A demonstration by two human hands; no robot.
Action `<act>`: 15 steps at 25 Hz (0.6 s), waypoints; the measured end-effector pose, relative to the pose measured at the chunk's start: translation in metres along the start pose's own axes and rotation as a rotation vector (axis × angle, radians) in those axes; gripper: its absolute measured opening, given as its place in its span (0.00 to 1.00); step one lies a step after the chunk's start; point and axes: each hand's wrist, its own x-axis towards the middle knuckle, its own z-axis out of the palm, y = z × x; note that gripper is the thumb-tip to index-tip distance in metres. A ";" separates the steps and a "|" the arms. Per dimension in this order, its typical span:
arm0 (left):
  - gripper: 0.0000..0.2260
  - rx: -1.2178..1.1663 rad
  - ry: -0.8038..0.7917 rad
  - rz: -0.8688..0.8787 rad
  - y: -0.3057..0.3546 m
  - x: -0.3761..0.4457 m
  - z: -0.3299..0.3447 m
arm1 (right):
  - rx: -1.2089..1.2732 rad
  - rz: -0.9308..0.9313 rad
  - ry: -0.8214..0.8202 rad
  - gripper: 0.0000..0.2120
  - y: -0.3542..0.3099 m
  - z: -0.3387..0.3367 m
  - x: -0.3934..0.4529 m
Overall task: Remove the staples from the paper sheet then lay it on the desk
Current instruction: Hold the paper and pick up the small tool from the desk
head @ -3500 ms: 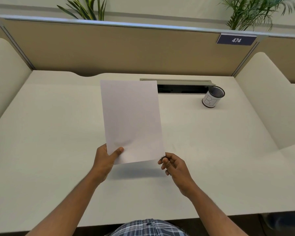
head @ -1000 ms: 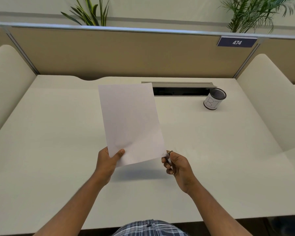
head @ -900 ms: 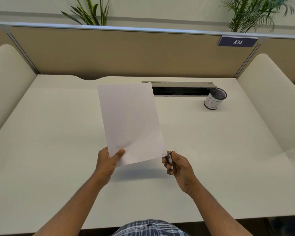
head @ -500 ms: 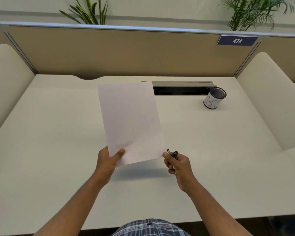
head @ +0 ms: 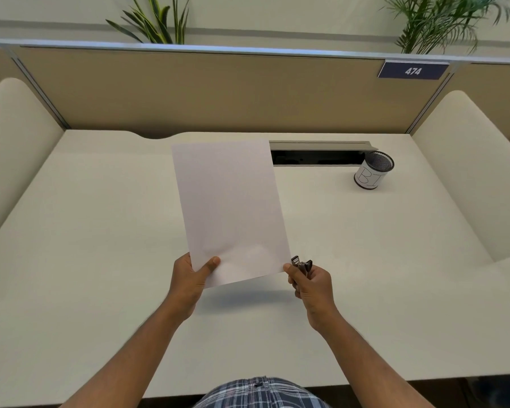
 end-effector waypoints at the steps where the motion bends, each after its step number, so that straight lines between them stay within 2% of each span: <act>1: 0.09 -0.003 -0.003 -0.002 0.000 0.000 0.000 | -0.032 -0.014 0.019 0.13 0.002 0.001 0.001; 5: 0.11 -0.005 -0.015 -0.010 -0.001 0.000 0.004 | -0.140 -0.057 0.079 0.14 0.005 0.003 0.001; 7: 0.13 -0.004 -0.006 -0.016 -0.003 0.002 0.005 | -0.109 -0.006 0.049 0.12 0.008 0.000 0.004; 10: 0.12 -0.040 0.010 -0.064 -0.005 0.006 0.002 | -0.069 0.099 0.008 0.18 0.012 -0.010 0.014; 12: 0.12 -0.072 0.030 -0.119 -0.007 0.009 -0.002 | -0.211 0.104 0.034 0.15 0.015 -0.018 0.021; 15: 0.10 -0.127 0.047 -0.199 -0.009 0.012 -0.004 | -0.745 -0.139 0.115 0.07 0.031 -0.037 0.036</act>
